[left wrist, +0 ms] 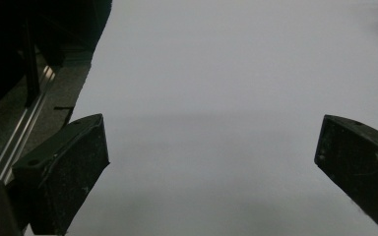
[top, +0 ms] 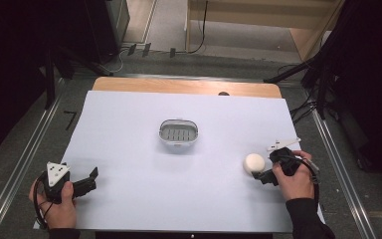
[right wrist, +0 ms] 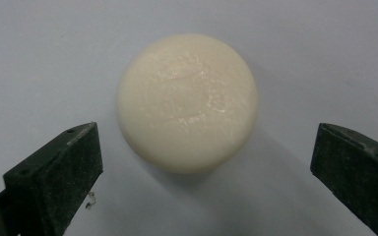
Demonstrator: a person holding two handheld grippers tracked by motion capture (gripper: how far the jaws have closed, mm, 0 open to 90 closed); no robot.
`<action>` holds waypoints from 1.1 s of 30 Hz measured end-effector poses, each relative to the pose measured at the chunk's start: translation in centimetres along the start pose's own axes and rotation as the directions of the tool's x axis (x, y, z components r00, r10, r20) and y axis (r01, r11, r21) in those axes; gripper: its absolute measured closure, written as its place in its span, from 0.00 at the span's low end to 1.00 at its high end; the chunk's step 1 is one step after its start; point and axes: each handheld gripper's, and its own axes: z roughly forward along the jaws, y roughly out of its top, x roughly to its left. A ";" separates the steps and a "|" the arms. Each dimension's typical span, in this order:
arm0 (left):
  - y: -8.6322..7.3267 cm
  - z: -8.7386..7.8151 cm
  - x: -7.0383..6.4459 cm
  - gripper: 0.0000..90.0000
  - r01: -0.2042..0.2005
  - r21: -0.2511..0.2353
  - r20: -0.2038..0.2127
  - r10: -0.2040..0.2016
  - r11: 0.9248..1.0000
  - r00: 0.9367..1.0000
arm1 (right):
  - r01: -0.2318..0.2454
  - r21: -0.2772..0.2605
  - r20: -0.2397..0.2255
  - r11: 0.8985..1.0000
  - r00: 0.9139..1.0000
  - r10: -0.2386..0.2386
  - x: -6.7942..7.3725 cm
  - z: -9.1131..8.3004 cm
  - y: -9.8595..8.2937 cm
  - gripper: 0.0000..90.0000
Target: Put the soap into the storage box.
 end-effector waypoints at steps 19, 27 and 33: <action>0.0 0.0 0.1 0.00 0.001 -0.001 0.001 -0.001 1.000 1.000 | -0.022 0.017 -0.025 1.000 0.999 0.022 0.5 1.3 0.9 0.16; 0.0 0.0 0.1 0.00 0.004 -0.004 0.001 -0.004 1.000 1.000 | -0.028 0.035 0.004 0.999 1.000 0.028 0.7 1.9 1.2 0.16; 0.0 0.0 0.0 0.00 0.002 -0.001 0.002 -0.002 1.000 1.000 | -0.059 0.022 0.004 0.998 0.998 0.059 0.9 2.3 1.4 0.21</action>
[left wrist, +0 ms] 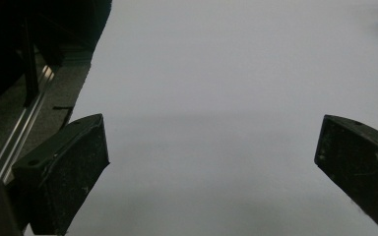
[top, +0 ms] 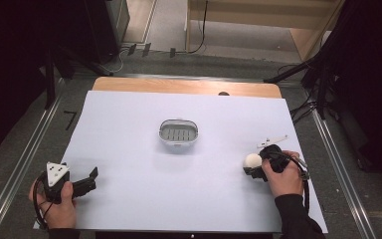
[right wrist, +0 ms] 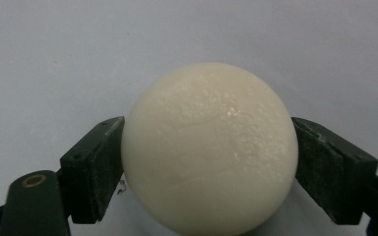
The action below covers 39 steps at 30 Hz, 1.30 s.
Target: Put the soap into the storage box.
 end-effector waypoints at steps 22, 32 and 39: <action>0.0 0.0 0.0 0.00 -0.003 -0.001 0.002 0.003 1.000 1.000 | -0.015 0.006 0.019 1.000 1.000 0.015 0.1 -0.1 -0.2 0.26; 0.0 0.0 0.0 0.00 -0.004 0.001 0.002 0.004 1.000 1.000 | -0.023 0.032 0.019 0.999 1.000 0.022 0.0 -0.2 0.1 0.26; 0.0 0.0 0.0 0.00 -0.003 -0.001 0.002 0.003 1.000 1.000 | -0.021 0.069 0.014 0.997 1.000 0.020 -0.1 -0.3 0.4 0.26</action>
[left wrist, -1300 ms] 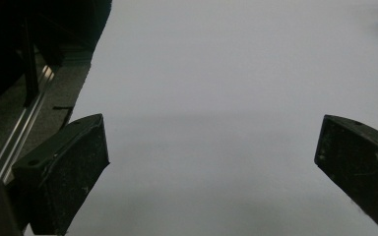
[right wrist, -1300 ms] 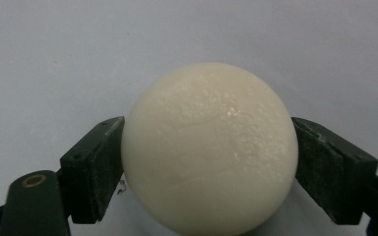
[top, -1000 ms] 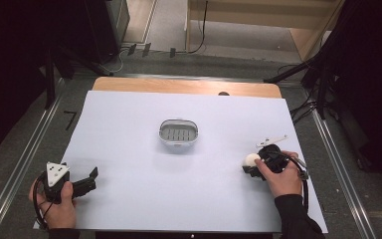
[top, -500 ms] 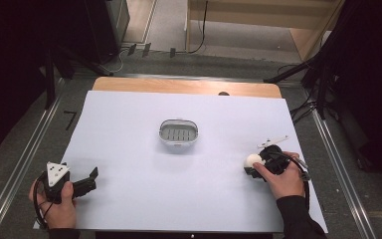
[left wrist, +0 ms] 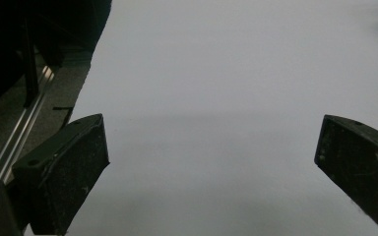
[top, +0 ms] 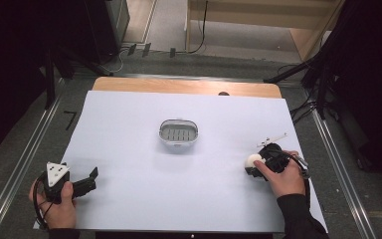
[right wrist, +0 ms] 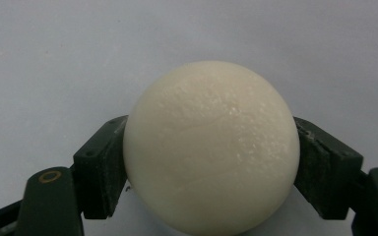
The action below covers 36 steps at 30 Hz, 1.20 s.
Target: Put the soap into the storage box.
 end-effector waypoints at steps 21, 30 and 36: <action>0.0 0.0 0.0 0.00 -0.002 0.000 -0.001 0.002 1.000 1.000 | 0.038 -0.004 -0.016 0.999 0.999 -0.038 0.6 -0.4 0.8 0.27; 0.0 0.0 0.0 0.00 -0.002 0.001 -0.002 0.002 1.000 1.000 | 0.047 -0.034 -0.032 0.998 0.998 -0.048 1.1 -0.5 1.5 0.27; 0.0 0.0 0.0 0.00 -0.001 0.002 -0.001 0.001 1.000 1.000 | 0.055 -0.039 -0.038 0.998 0.998 -0.056 1.5 -0.6 2.2 0.27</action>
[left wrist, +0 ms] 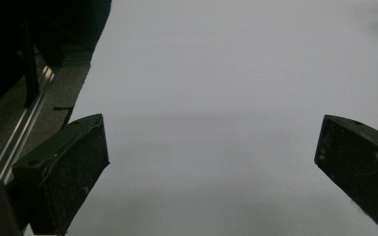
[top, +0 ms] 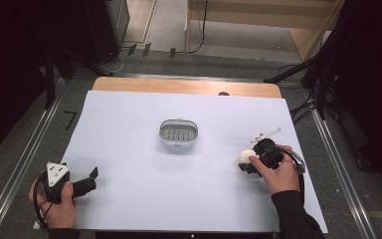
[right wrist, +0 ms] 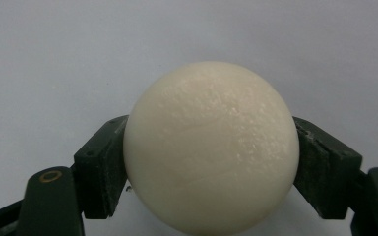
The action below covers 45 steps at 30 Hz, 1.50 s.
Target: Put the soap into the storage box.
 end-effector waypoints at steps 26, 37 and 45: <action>0.0 0.0 0.0 0.00 0.001 0.000 0.001 -0.001 1.000 1.000 | 0.049 -0.007 -0.022 0.999 0.999 -0.049 1.5 0.6 2.3 0.27; 0.0 0.0 0.0 0.00 0.003 0.001 0.001 -0.003 1.000 1.000 | 0.058 0.008 -0.025 0.998 0.998 -0.058 1.9 1.0 3.0 0.27; 0.0 0.0 0.1 0.00 0.004 0.000 0.005 -0.004 1.000 1.000 | 0.071 0.015 -0.022 0.997 0.997 -0.071 2.1 0.8 3.9 0.27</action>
